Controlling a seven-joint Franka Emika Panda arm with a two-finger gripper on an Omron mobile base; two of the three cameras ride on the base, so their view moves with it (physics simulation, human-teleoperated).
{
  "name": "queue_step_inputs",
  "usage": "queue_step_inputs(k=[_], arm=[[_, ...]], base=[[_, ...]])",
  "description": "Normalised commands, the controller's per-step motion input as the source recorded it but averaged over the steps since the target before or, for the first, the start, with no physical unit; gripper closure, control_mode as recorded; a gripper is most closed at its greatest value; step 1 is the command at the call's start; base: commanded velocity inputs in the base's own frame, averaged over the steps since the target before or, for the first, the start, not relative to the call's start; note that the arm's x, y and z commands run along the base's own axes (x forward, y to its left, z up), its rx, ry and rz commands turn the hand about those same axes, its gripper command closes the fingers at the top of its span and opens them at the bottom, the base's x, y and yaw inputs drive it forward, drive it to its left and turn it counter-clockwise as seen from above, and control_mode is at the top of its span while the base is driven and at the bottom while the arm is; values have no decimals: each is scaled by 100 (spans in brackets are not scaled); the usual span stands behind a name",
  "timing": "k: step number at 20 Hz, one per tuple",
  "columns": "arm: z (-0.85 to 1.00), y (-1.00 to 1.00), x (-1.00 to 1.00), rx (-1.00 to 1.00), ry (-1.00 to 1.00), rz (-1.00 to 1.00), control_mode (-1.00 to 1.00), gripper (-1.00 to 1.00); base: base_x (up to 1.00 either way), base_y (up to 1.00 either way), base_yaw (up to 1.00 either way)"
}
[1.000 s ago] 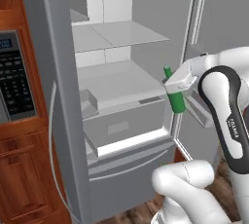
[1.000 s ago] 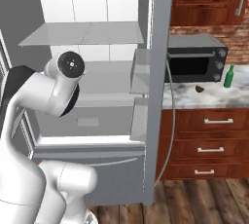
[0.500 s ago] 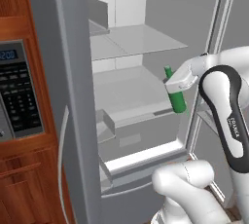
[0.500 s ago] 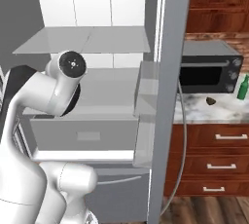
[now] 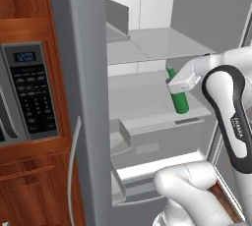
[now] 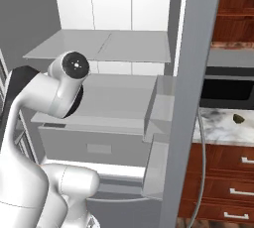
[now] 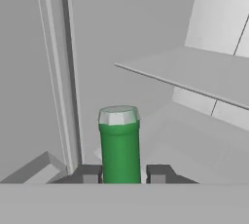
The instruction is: Place the beers on the top shelf of the fridge to keep them out of children's reach, and place the kiwi on lower shelves for easy access.
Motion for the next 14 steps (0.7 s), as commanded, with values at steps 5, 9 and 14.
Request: queue_step_inputs(k=[5,9,14], arm=[[-4,2,14,0,-3,6,-100,100],[0,-2,15,2,-17,-1,-100,100],[10,0,4,5,-25,-9,-100,100]], base=[[10,8,9],[0,0,0],[0,0,0]])
